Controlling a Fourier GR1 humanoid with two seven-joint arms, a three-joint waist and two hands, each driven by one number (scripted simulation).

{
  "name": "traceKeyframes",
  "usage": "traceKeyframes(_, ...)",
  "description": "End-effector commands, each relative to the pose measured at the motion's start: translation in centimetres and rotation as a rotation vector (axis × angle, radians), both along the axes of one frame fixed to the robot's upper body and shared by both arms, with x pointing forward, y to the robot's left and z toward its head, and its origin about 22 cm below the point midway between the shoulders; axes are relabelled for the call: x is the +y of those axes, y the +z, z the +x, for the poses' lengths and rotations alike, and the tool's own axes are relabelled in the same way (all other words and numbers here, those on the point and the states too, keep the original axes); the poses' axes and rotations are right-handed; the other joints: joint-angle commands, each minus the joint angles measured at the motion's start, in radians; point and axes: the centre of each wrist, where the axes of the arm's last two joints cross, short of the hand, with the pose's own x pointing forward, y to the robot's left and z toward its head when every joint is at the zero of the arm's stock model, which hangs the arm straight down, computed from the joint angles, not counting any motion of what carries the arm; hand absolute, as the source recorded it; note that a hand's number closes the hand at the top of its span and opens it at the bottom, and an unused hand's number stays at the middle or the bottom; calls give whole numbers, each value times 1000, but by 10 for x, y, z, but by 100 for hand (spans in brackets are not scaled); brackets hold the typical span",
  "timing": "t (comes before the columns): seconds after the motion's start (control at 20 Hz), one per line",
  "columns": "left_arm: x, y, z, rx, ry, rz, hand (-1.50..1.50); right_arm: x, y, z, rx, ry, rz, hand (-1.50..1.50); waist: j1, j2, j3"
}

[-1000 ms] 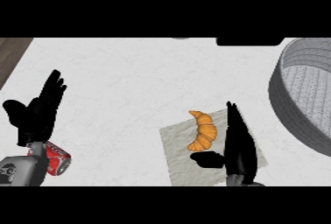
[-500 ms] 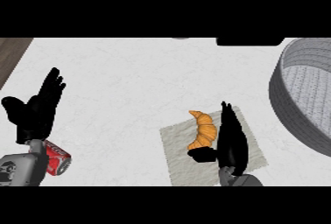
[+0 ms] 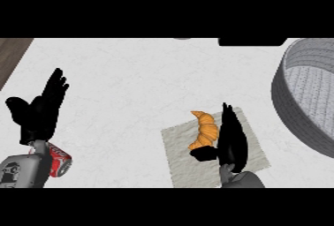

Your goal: Pick the croissant from the placemat and place it in the basket

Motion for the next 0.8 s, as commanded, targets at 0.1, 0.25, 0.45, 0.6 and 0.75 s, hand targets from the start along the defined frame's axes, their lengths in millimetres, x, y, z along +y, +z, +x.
traceKeyframes(0.1, -8, -10, -4, -11, 6, -6, 0, 0, -24, 4, 25, 12, 1, -150, 1, 0, 0)
traceKeyframes(0.25, 1, -7, -12, -14, 2, -3, 0, -5, -10, 15, 28, 7, -5, -150, 1, -1, 0)
traceKeyframes(0.45, -13, 0, -2, 11, -4, -7, 0, -10, -42, 12, 47, 13, 11, -150, 1, 0, 0)
traceKeyframes(0.6, 2, 11, -15, -9, 22, 5, 0, 11, -28, 8, 109, 83, 18, -150, 6, -2, 0)
traceKeyframes(0.75, -4, -16, -15, 2, -7, -14, 0, -1, -41, 7, 143, 161, 21, 150, 4, -1, 0)
